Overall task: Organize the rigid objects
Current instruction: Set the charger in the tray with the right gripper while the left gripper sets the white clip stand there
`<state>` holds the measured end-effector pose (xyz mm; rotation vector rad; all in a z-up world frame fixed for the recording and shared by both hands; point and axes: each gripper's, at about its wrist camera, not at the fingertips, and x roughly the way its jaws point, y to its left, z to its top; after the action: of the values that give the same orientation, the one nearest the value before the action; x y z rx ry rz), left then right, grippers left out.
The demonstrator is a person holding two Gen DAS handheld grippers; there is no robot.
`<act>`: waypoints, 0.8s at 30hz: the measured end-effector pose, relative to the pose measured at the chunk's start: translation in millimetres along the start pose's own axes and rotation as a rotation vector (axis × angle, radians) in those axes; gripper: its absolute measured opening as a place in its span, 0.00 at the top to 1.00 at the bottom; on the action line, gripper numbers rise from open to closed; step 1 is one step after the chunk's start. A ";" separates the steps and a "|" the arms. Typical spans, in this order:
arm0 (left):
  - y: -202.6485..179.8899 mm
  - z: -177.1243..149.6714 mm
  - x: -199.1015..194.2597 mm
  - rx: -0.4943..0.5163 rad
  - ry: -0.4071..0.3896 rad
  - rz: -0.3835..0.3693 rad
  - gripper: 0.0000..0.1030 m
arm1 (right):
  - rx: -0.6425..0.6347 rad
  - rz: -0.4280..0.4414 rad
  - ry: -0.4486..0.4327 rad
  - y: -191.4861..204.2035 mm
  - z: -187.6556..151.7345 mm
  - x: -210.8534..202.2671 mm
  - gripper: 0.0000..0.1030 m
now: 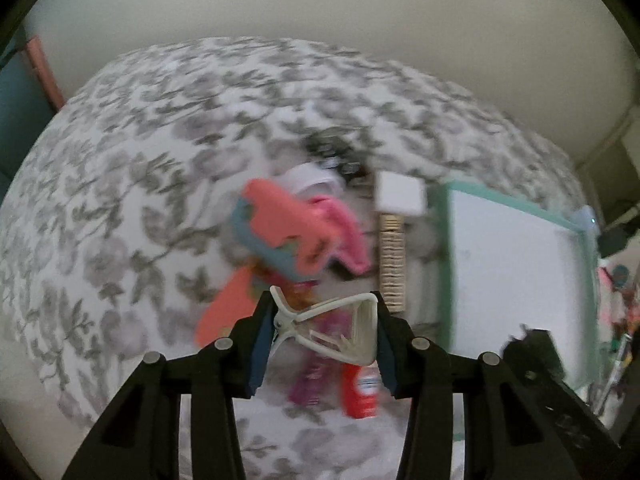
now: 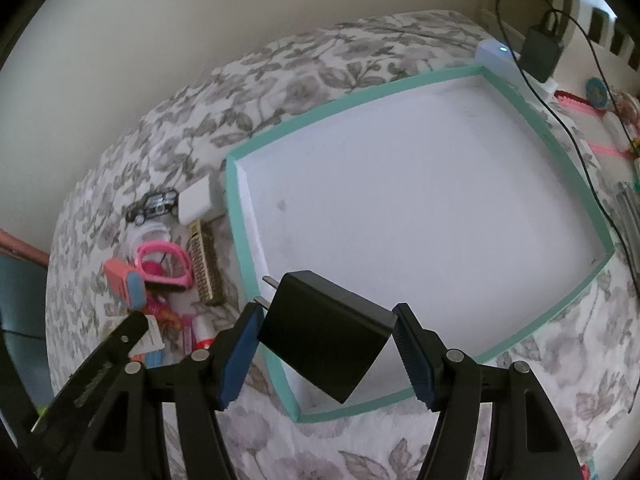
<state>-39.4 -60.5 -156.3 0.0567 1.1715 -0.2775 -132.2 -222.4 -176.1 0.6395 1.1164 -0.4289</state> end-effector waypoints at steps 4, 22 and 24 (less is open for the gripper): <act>-22.5 7.5 5.0 0.063 0.004 -0.022 0.55 | 0.041 -0.054 -0.017 -12.2 8.4 4.3 0.33; -118.0 34.8 78.3 0.258 0.024 -0.095 0.54 | 0.257 -0.198 -0.172 -96.3 53.3 17.7 0.33; -119.9 34.3 82.6 0.261 0.022 -0.100 0.54 | 0.256 -0.205 -0.188 -97.0 56.2 17.5 0.33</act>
<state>-8.2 -198.0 -206.5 0.2311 1.1564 -0.5184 -146.4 -332.2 -200.7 0.6945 0.9582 -0.8014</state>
